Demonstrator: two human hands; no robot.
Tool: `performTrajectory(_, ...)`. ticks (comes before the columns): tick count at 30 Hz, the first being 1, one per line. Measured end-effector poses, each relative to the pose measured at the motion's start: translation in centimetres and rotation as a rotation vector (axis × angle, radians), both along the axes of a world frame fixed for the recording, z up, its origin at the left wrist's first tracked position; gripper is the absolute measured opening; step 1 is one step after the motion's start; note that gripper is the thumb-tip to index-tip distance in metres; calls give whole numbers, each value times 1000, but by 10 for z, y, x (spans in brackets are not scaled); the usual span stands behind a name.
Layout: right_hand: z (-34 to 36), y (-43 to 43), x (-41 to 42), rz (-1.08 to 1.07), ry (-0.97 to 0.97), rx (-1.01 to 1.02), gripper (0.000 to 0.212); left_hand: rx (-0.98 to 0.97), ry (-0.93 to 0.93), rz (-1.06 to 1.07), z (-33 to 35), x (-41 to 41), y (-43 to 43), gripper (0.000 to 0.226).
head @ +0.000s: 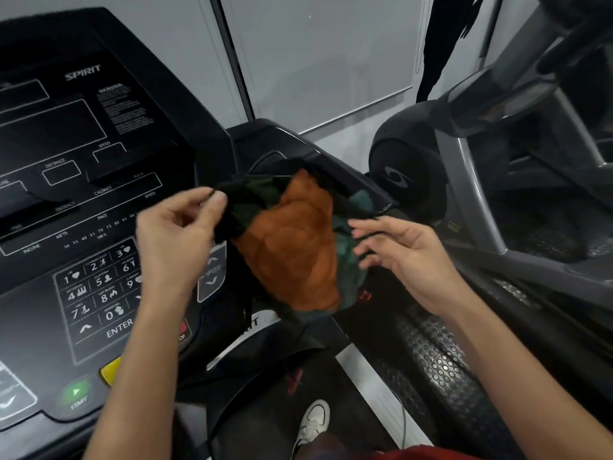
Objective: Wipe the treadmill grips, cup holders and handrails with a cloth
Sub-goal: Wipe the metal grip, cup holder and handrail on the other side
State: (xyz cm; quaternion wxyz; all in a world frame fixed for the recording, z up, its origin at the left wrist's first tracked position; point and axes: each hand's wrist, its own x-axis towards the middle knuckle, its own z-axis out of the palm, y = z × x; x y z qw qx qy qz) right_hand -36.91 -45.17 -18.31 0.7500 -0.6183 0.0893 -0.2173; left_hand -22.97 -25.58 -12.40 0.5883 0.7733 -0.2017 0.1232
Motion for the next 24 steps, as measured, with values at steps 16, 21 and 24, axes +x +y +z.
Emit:
performTrajectory(16, -48, -20, -5, 0, 285, -643, 50, 126, 163, -381, -32, -34, -30, 55)
performTrajectory(21, -53, -16, -4, -49, 254, -647, 50, 16, -77, -198, -48, -41, -20, 38)
performTrajectory(24, -55, -16, -3, -62, 243, -645, 50, 3, -87, -142, -47, -37, -10, 24)
